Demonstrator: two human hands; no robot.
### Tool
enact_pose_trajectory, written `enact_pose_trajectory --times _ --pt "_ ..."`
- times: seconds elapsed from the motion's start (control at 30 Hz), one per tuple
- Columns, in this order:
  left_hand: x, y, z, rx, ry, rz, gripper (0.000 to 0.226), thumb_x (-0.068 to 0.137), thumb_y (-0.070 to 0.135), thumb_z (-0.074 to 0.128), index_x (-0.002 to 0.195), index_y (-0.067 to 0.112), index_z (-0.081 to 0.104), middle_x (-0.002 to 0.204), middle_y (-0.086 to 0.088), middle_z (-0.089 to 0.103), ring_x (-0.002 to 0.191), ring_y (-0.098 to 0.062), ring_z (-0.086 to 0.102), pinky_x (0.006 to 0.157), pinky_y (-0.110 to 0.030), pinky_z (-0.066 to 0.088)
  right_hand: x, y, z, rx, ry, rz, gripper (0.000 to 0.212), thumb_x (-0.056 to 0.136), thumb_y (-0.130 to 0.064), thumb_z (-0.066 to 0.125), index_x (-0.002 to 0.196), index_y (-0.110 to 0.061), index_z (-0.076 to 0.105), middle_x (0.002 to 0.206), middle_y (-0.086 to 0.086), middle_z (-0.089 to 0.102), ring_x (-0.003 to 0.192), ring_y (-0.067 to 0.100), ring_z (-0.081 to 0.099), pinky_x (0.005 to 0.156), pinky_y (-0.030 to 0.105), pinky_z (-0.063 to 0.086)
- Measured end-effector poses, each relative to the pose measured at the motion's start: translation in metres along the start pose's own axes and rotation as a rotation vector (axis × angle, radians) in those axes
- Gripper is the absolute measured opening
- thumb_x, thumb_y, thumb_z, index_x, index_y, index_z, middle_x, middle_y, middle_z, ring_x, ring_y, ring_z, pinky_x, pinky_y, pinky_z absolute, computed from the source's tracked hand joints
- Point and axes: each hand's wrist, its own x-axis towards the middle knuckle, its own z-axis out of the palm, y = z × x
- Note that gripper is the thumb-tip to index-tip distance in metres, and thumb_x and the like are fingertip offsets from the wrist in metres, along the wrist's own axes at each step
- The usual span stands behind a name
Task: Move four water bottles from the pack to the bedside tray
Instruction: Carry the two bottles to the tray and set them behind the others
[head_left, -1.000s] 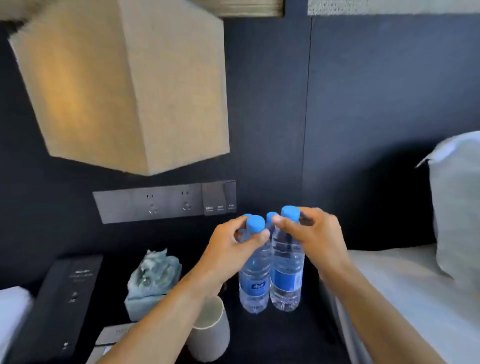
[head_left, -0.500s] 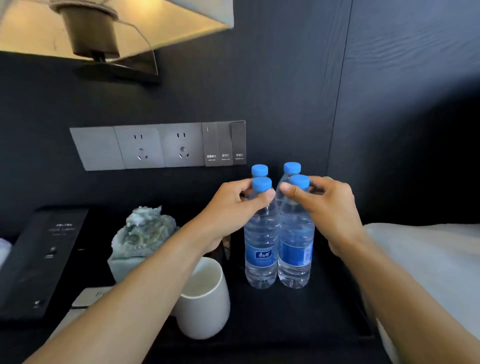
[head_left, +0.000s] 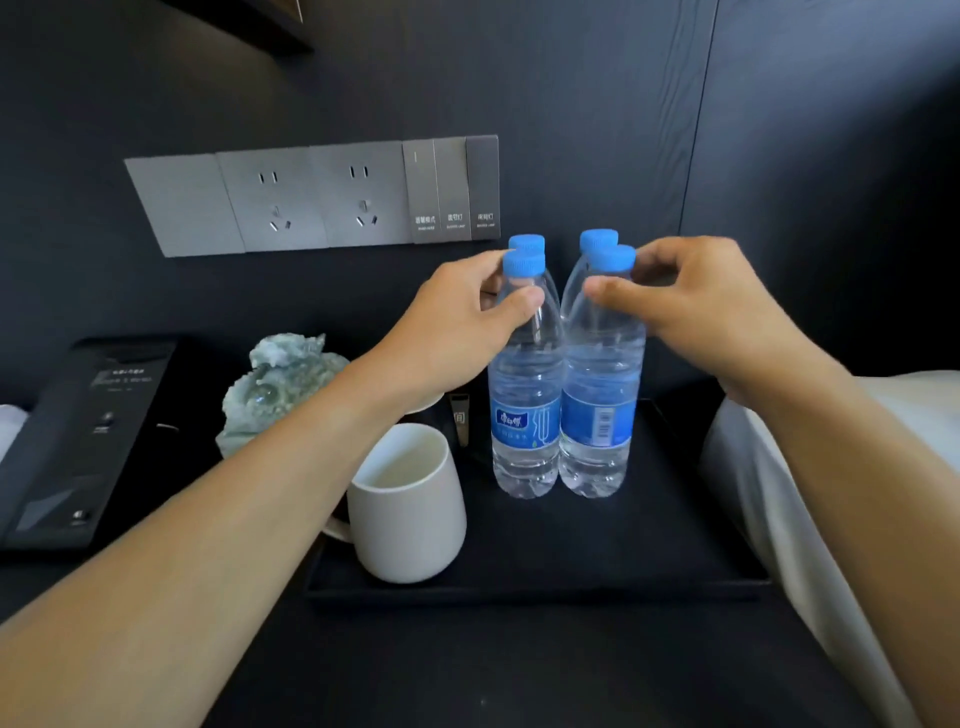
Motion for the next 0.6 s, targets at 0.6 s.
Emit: enact_pose_trajectory --times 0.6 --pt "-0.006 0.008 -0.001 -0.014 0.007 -0.088 0.019 0.097 0.031 0.069 0.113 0.022 0.075 0.105 0.001 0.075 0.094 -0.012 0.070 0.078 -0.023 0.057 -0.019 -0.006 0.010 -0.265 0.059 0.005 0.058 0.079 -0.069 0.068 0.108 -0.020 0.054 0.098 -0.006 0.062 0.089 0.015 0.060 0.071 0.035 0.050"
